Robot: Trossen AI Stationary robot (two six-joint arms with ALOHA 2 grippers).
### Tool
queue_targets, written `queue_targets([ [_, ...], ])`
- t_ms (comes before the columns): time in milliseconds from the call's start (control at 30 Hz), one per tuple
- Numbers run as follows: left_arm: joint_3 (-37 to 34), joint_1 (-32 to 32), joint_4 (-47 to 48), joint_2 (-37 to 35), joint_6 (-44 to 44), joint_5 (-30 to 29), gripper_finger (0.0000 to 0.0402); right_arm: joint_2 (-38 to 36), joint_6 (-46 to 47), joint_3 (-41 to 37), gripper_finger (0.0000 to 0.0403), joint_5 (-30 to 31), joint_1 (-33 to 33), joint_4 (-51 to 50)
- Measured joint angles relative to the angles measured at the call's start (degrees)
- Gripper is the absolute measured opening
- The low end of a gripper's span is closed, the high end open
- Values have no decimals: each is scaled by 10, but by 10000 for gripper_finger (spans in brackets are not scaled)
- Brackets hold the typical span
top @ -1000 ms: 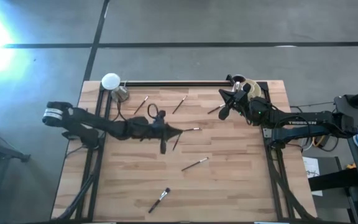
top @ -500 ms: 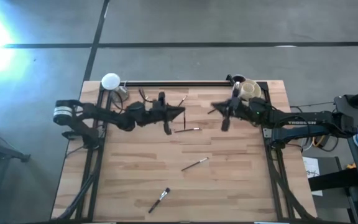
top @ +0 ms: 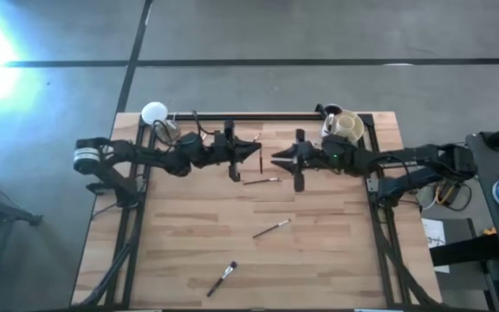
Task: Put items in baskets/containers
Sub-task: Put the black eyeshadow brush into the white organizer
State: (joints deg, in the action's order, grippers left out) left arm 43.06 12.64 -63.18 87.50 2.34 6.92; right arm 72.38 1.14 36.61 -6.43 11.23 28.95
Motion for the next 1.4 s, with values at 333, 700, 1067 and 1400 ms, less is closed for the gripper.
queue_targets([
  [333,-6,-3,-2,0,6,-1,0,53,4,64,166,4,0,6],
  [700,-7,-10,-2,0,6,-1,0,102,-5,74,143,66,0,65],
  [1067,-10,-11,-3,0,6,0,0,109,-21,73,29,44,-9,94],
  [1400,-11,-11,22,-10,39,-4,7,106,-46,72,16,51,-15,90],
])
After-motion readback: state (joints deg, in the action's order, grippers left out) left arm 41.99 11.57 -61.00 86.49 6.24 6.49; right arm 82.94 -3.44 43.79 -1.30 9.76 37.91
